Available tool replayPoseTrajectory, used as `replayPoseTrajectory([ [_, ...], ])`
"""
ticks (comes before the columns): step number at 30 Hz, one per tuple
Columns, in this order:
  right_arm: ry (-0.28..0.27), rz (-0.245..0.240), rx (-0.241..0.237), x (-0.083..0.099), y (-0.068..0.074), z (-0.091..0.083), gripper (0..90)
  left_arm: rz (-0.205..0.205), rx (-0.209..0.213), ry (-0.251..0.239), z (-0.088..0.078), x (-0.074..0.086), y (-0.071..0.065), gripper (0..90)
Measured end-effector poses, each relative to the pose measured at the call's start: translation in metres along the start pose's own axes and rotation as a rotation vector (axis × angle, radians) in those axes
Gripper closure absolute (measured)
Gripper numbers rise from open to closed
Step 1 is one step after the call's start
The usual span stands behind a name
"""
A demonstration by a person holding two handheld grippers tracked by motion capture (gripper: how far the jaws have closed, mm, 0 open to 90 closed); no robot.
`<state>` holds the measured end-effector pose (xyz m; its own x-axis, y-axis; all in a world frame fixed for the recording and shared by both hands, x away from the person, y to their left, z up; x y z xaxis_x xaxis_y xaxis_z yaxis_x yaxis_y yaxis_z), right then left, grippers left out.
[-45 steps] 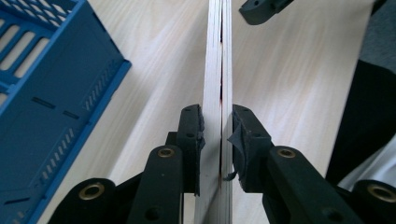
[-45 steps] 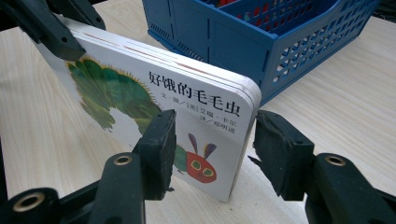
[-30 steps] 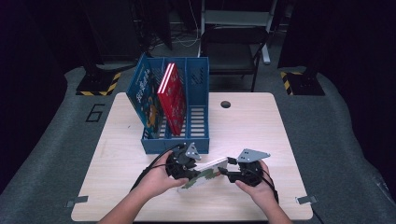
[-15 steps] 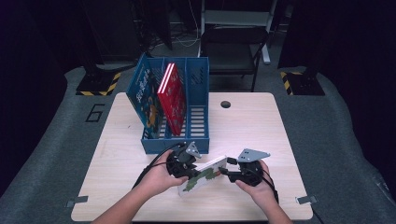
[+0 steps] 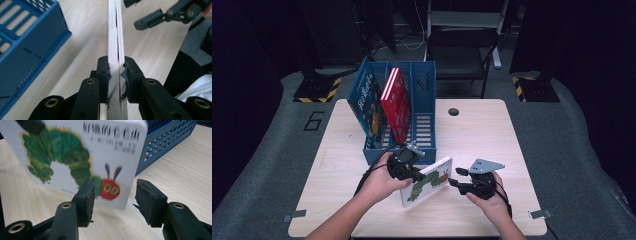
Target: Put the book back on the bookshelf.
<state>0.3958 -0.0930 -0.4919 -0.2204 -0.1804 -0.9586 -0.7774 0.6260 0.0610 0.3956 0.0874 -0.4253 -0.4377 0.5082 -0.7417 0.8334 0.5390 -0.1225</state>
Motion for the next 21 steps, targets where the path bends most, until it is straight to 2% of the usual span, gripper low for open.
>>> replayPoseTrajectory([
  [8, -0.004, 0.000, 0.007, -0.001, 0.001, -0.004, 49.1, -0.040, -0.011, -0.026, -0.010, -0.016, 0.008, 76.8],
  [9, -0.004, -0.008, 0.011, -0.002, 0.002, -0.006, 49.1, -0.052, -0.023, -0.031, -0.014, -0.023, 0.009, 76.8],
  [14, -0.004, -0.028, 0.017, -0.003, 0.009, -0.009, 49.1, -0.062, -0.054, -0.051, -0.023, -0.040, 0.016, 76.8],
  [16, 0.003, -0.040, 0.016, -0.003, 0.013, -0.011, 49.1, -0.062, -0.078, -0.060, -0.025, -0.047, 0.020, 76.8],
  [17, 0.003, -0.045, 0.015, -0.002, 0.014, -0.013, 49.1, -0.073, -0.080, -0.067, -0.026, -0.049, 0.021, 76.8],
  [21, 0.000, -0.043, 0.019, -0.002, 0.017, -0.015, 49.1, -0.087, -0.098, -0.074, -0.029, -0.058, 0.027, 76.8],
])
Point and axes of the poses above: each handheld gripper's, and its own axes: z roughly forward along the jaws, x roughly out of its underside, y roughly to its left, the point moved 7 cm from there along z, roughly forward along the jaws, and after that the axes turned 15 degrees about -y, right-handed, at the moved point
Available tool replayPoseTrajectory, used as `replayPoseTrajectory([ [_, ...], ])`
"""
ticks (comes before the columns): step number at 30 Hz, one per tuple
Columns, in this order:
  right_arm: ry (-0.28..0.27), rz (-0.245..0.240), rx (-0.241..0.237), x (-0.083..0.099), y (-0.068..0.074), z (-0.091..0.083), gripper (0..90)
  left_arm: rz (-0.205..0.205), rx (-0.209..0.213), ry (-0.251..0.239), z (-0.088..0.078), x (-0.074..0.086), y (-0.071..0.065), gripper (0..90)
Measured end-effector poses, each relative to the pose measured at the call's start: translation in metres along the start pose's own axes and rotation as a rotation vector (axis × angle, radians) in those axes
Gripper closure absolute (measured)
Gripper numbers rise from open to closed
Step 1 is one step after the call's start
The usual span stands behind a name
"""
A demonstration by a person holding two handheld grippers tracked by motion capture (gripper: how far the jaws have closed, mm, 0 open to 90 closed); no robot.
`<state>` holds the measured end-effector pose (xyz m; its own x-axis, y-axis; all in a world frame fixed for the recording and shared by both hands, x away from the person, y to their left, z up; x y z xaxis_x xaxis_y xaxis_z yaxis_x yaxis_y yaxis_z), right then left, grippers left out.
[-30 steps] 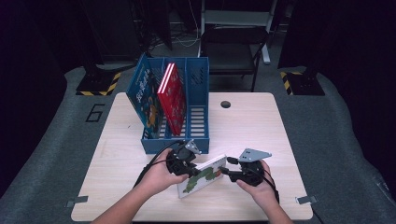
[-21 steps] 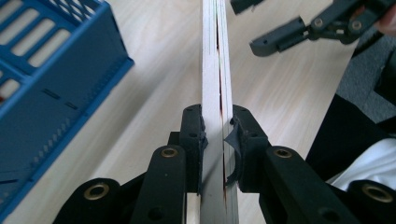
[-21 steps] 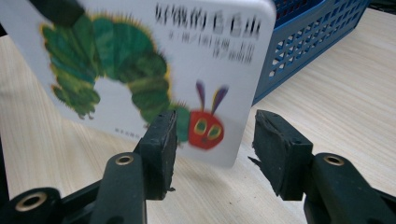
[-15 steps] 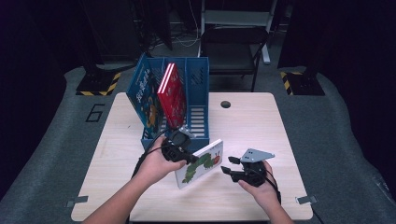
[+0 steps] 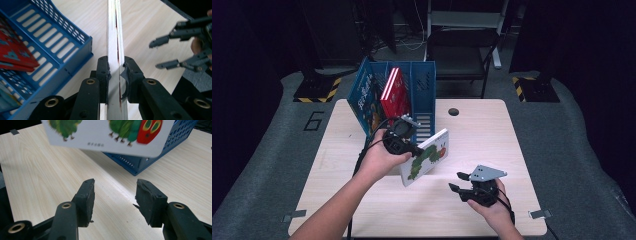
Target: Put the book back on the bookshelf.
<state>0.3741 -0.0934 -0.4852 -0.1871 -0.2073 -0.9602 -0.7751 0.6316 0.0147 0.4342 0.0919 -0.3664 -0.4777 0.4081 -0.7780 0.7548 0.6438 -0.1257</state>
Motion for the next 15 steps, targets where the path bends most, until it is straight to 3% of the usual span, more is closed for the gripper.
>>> replayPoseTrajectory([
  [15, 0.017, 0.014, 0.003, 0.006, -0.003, 0.001, 49.1, -0.062, -0.089, -0.056, -0.010, -0.030, 0.030, 76.8],
])
Point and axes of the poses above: each handheld gripper's, and its own axes: z roughly forward along the jaws, x roughly out of its underside, y roughly to its left, the point moved 7 cm from there along z, roughly forward along the jaws, and after that the axes turned 15 degrees about -y, right-handed, at the moved point
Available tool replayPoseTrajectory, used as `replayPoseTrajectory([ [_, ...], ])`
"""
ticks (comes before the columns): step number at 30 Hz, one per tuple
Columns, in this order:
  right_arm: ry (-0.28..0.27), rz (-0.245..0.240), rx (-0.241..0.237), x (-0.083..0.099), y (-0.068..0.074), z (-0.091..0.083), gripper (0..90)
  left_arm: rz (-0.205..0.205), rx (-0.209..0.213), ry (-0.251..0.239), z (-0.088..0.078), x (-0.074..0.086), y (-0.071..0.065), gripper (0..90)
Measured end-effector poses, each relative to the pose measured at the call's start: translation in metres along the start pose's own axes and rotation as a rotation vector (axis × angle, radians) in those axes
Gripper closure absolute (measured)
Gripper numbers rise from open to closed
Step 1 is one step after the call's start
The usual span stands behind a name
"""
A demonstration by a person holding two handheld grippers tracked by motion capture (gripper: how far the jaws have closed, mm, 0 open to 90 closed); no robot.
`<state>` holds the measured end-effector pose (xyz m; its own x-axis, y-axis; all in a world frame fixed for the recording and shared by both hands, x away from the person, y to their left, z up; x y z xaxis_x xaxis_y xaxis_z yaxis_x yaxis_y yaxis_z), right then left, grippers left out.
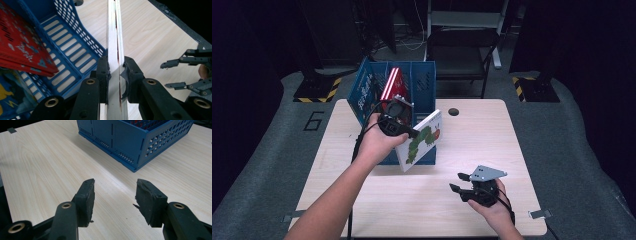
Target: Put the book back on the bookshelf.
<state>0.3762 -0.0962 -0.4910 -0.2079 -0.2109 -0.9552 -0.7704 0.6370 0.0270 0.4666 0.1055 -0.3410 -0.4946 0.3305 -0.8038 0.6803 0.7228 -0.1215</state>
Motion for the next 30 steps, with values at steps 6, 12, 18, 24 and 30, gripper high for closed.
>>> replayPoseTrajectory([
  [6, 0.000, 0.008, 0.002, 0.001, -0.002, 0.000, 49.1, -0.017, -0.030, -0.008, 0.001, -0.005, 0.008, 76.8],
  [12, 0.003, 0.011, 0.002, 0.002, -0.003, 0.000, 49.1, -0.029, -0.051, -0.004, 0.003, -0.007, 0.017, 76.9],
  [18, 0.004, 0.016, 0.002, 0.003, -0.003, 0.001, 49.1, -0.047, -0.090, -0.005, 0.004, -0.012, 0.026, 76.9],
  [24, 0.001, 0.023, 0.002, 0.003, -0.004, 0.000, 49.1, -0.067, -0.123, -0.007, 0.010, -0.019, 0.036, 76.9],
  [30, -0.004, 0.026, 0.006, 0.003, -0.004, 0.000, 49.1, -0.089, -0.168, -0.019, 0.022, -0.022, 0.044, 76.9],
])
Point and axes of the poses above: each handheld gripper's, and its own axes: z roughly forward along the jaws, x roughly out of its underside, y roughly to its left, the point moved 7 cm from there along z, roughly forward along the jaws, and after that the axes turned 15 degrees about -y, right-handed, at the moved point
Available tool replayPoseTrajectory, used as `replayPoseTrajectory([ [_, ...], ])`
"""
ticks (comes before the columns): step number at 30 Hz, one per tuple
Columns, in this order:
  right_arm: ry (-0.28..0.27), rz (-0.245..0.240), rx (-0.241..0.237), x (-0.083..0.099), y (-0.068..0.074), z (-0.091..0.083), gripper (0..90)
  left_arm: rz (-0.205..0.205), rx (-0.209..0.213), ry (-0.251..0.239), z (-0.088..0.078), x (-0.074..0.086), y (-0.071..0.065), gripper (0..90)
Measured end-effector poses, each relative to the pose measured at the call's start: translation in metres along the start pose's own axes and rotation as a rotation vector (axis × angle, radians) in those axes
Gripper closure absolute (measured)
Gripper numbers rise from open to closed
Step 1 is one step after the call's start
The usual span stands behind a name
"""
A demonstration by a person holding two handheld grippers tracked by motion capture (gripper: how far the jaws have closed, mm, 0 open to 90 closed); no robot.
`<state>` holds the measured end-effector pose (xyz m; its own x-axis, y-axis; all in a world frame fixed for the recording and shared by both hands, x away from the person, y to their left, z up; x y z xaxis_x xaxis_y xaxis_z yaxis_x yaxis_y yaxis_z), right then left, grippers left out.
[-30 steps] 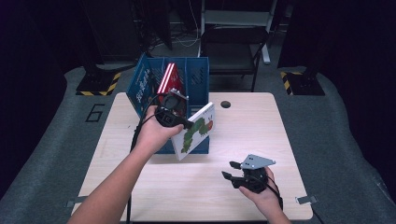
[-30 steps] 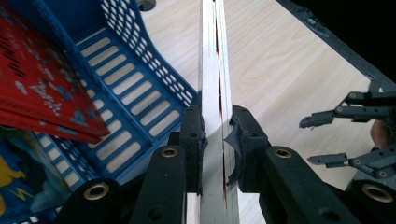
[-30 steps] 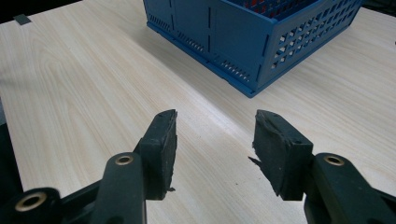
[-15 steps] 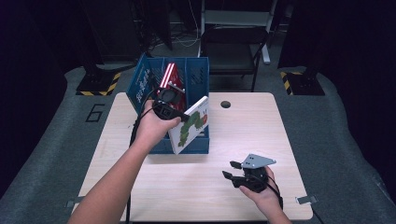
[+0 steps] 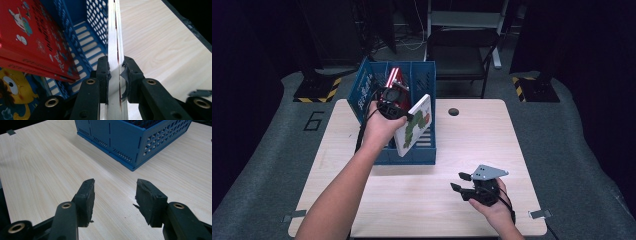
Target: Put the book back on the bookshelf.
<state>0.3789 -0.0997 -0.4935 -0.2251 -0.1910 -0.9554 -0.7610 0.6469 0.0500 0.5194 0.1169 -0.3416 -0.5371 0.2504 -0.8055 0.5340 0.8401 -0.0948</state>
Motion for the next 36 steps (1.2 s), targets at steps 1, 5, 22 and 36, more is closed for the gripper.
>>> replayPoseTrajectory([
  [1, -0.002, 0.002, 0.001, 0.000, 0.000, 0.000, 49.1, -0.003, -0.005, -0.002, 0.002, -0.001, 0.001, 76.9],
  [5, -0.003, 0.000, 0.000, 0.000, -0.001, -0.001, 49.1, -0.030, -0.022, -0.013, 0.010, -0.004, 0.007, 76.9],
  [22, -0.014, 0.011, 0.005, -0.001, -0.001, -0.002, 49.1, -0.094, -0.069, -0.017, 0.039, -0.011, 0.010, 76.9],
  [36, -0.029, -0.001, -0.004, -0.002, -0.002, -0.002, 49.1, -0.089, -0.096, -0.003, 0.053, -0.016, 0.004, 76.9],
])
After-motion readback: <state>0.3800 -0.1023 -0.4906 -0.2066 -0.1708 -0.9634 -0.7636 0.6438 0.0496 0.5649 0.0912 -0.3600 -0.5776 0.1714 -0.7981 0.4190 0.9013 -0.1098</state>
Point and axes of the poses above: each handheld gripper's, and its own axes: z roughly forward along the jaws, x roughly out of its underside, y roughly to its left, the point moved 7 cm from there along z, roughly forward along the jaws, and after that the axes turned 15 degrees about -y, right-handed, at the moved point
